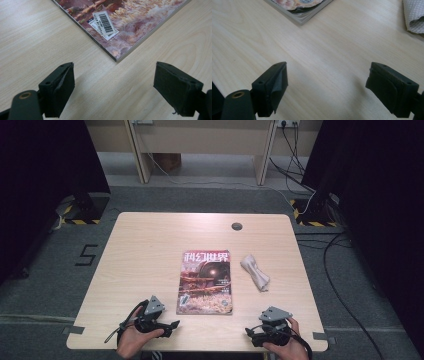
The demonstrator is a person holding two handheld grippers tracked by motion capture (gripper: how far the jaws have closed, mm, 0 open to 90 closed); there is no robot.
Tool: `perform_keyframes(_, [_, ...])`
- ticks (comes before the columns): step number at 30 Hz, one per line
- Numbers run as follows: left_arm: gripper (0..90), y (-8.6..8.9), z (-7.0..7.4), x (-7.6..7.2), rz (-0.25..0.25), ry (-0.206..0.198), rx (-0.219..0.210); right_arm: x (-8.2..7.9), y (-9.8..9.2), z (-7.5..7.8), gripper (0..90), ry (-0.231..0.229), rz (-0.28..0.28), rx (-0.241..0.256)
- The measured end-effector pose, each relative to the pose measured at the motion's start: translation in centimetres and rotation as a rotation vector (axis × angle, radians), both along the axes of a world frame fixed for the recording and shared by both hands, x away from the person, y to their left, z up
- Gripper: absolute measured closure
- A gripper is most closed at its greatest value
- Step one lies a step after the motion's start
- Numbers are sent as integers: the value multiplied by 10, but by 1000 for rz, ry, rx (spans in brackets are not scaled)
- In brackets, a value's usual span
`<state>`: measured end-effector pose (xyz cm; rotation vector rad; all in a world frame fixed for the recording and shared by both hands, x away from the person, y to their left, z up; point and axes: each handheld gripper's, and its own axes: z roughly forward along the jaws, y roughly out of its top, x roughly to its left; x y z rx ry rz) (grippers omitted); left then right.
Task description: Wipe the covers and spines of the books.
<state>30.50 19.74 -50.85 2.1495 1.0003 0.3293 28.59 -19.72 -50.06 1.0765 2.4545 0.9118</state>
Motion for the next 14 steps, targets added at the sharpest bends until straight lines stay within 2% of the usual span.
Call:
perform_keyframes(6, [166, -1, 0, 0, -3, 1, 1, -1, 3, -1, 169, 14, 20, -11])
perform_keyframes(14, [166, -1, -1, 0, -7, 2, 3, 1, 1, 1, 174, 16, 5, -18])
